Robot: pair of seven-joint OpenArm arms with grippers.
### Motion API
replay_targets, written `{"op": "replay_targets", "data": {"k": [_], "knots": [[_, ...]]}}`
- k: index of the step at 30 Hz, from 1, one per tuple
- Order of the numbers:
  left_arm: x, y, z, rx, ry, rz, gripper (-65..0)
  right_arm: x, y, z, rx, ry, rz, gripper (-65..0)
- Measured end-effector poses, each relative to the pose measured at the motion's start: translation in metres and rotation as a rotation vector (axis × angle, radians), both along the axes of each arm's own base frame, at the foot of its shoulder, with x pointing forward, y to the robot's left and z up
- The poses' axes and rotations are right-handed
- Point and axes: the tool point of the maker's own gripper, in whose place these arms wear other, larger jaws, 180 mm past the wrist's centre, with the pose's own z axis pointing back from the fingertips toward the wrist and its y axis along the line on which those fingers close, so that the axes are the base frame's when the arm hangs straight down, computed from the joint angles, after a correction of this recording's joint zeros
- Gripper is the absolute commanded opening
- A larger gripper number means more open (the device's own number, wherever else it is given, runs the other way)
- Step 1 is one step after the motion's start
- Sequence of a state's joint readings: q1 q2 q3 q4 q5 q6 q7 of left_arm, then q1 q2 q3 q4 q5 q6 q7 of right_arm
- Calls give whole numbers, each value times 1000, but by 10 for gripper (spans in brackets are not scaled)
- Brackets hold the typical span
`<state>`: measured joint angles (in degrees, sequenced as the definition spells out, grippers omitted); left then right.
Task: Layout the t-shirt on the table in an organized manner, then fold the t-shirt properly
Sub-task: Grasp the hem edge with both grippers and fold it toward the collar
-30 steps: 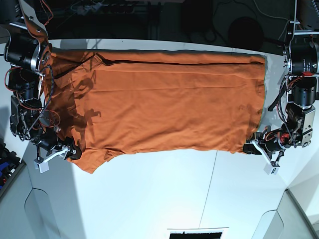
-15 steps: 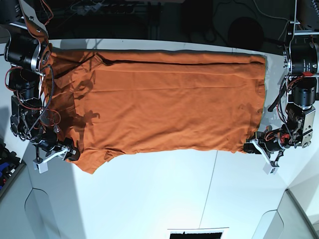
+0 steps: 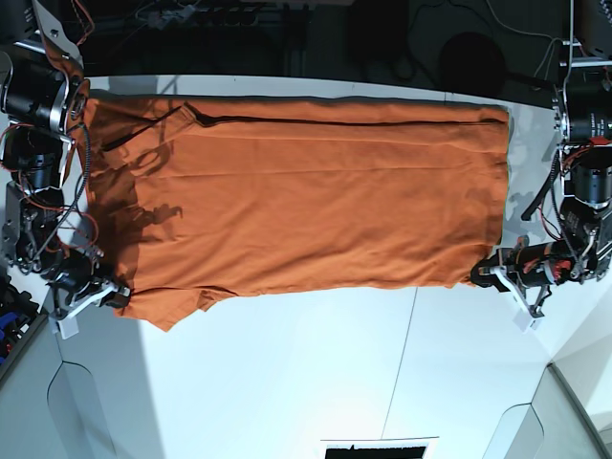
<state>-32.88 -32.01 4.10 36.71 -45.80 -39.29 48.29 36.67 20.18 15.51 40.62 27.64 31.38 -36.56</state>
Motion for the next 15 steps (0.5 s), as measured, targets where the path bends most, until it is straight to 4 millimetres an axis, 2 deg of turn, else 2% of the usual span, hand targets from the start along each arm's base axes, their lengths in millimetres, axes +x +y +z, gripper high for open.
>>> {"op": "replay_targets", "data": {"k": [2, 5, 9, 15], "knots": [[-4, 8, 4, 8, 19, -4, -650, 1, -2, 11, 6, -10, 12, -650], [-12, 7, 9, -23, 60, -20, -650, 0, -3, 21, 46, -12, 19, -650], [-18, -6, 21, -107, 92, -57, -650, -5, -2, 25, 89, 8, 37, -650], [-30, -7, 44, -196, 118, -99, -650, -16, 10, 28, 143, 50, 90, -650]]}}
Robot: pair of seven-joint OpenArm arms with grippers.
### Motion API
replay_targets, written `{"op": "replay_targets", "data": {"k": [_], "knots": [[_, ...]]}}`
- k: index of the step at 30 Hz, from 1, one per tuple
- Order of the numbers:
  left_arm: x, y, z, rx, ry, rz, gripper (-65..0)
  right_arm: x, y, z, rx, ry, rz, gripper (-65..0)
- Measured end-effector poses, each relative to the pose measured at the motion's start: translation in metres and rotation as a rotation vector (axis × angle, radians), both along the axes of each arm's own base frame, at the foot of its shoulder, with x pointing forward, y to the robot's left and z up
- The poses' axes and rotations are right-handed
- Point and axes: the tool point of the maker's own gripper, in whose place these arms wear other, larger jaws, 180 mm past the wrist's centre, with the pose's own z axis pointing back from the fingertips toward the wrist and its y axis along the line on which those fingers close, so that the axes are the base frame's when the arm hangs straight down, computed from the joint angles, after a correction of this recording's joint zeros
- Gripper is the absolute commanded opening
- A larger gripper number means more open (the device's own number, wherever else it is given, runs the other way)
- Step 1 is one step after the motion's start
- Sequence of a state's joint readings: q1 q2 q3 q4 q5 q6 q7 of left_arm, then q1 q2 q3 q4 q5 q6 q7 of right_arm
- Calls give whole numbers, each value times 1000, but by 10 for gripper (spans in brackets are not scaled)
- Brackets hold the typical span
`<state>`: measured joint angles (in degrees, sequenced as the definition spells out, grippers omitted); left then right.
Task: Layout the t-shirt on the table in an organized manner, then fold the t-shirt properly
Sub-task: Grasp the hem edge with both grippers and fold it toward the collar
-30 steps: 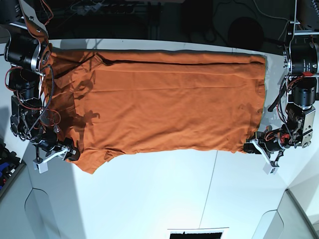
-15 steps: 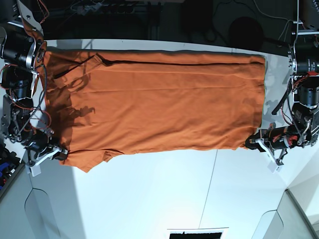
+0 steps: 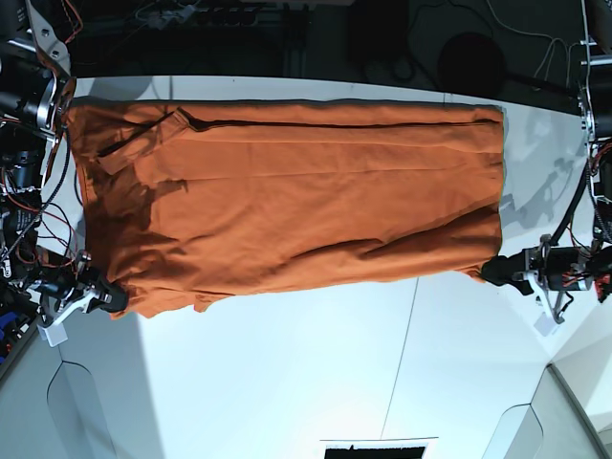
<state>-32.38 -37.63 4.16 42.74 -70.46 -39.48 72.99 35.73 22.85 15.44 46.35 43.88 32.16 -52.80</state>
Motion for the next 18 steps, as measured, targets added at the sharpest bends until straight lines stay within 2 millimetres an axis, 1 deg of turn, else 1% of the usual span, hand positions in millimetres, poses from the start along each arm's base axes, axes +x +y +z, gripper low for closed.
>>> {"op": "replay_targets", "data": {"k": [3, 6, 10, 14, 18], "knots": [[-3, 2, 16, -40, -9, -16, -650, -7, 0, 8, 0, -28, 18, -650], [-9, 3, 22, -68, -10, -29, -650, -23, -3, 1, -43, -21, 39, -650], [-29, -3, 13, -76, 20, -70, -650, -49, 1, -17, -71, 14, 66, -650], [-42, -7, 11, -53, 18, -114, -650, -63, 3, -20, -97, 3, 86, -650], [-48, -6, 15, -23, 0, -145, -650, -84, 1, -27, -136, 11, 108, -650]]}}
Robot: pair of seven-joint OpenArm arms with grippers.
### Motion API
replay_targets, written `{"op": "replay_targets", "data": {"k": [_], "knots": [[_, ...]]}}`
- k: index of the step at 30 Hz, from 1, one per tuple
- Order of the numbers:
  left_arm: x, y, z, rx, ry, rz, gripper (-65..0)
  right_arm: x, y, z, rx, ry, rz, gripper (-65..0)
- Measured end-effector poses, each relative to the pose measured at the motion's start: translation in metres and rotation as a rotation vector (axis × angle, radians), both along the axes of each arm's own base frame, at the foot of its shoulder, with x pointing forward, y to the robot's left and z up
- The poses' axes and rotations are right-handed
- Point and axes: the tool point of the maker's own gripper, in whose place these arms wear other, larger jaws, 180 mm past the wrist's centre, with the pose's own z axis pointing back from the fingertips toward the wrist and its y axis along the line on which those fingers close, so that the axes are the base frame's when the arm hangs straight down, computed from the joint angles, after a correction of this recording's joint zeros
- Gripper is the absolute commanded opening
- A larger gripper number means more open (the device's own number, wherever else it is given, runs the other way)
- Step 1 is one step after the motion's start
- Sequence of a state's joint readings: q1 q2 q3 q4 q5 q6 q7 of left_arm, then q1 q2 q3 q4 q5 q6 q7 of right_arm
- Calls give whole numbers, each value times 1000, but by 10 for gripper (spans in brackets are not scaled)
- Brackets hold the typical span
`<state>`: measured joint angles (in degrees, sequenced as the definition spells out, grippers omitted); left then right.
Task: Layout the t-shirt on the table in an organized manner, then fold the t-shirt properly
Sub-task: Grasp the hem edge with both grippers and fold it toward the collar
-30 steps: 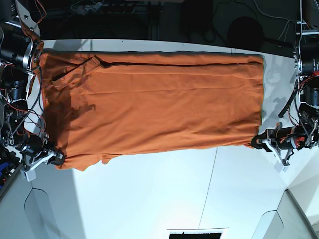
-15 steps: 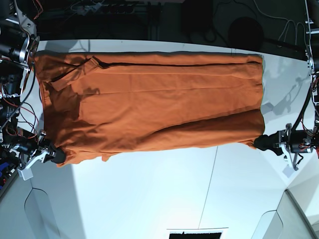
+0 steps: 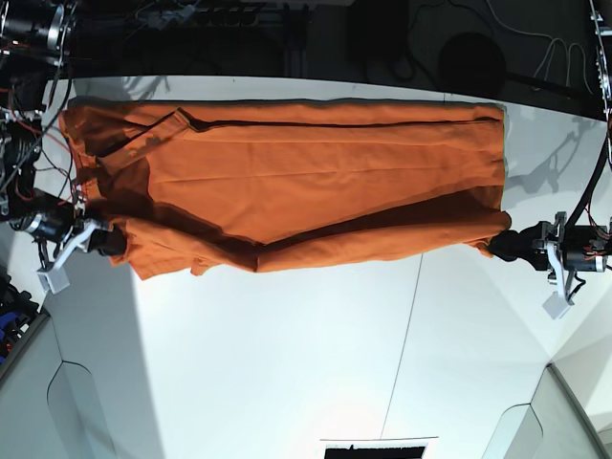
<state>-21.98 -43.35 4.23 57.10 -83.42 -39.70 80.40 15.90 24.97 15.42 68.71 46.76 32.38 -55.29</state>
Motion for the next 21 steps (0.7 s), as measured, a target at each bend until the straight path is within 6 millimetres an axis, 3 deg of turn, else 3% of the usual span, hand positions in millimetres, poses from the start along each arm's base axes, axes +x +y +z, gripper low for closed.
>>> {"op": "replay_targets", "data": {"k": [4, 12, 21], "knots": [[-11, 7, -6, 20, 28, 1, -650, -20, -3, -8, -30, 22, 15, -650], [-20, 10, -13, 24, 53, 3, -650, -36, -15, -13, -38, 32, -12, -650], [-47, 12, -33, 31, 119, 2, -650, -41, -17, -16, -42, 43, -13, -650]]}}
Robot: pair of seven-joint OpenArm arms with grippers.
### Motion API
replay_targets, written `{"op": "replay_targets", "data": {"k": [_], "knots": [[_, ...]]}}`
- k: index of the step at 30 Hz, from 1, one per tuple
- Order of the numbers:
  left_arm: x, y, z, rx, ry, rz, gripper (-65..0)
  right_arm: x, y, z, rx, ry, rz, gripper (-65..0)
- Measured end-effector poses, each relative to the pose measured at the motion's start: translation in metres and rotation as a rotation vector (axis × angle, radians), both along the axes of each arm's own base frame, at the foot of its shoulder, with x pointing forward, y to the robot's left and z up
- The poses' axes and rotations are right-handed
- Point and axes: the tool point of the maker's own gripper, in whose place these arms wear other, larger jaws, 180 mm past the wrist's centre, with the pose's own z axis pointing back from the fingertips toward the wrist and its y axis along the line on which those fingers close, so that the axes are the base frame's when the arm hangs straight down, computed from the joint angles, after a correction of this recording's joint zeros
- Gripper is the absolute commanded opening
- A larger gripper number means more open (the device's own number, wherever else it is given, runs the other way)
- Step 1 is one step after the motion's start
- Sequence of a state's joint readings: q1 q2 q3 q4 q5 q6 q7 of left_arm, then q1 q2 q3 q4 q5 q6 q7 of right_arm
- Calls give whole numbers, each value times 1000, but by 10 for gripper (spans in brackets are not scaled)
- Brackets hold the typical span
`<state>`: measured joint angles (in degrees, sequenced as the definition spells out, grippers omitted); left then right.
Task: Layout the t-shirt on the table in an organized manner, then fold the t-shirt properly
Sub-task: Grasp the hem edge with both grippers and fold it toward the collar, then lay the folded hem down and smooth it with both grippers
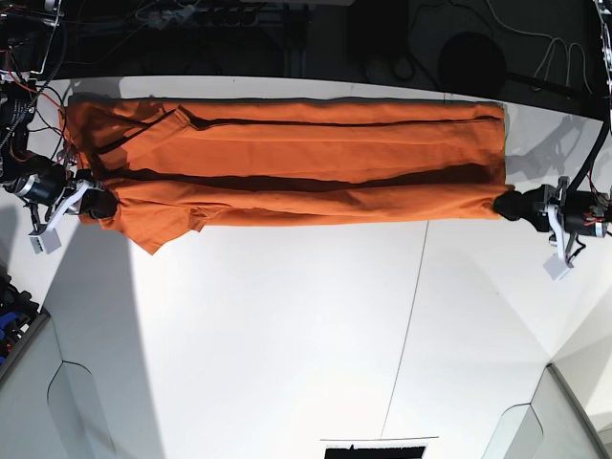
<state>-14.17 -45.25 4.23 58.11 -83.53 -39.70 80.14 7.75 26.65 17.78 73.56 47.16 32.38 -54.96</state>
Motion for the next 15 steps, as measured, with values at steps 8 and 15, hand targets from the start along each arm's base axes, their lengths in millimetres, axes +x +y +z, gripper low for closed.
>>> {"op": "replay_targets", "data": {"k": [8, 15], "knots": [[-29, -9, -6, 31, 22, -86, -650, -3, -5, -5, -38, 17, 4, -650], [-43, -14, -11, 33, 42, -112, -650, -23, -5, -11, -11, 35, -9, -650]]}}
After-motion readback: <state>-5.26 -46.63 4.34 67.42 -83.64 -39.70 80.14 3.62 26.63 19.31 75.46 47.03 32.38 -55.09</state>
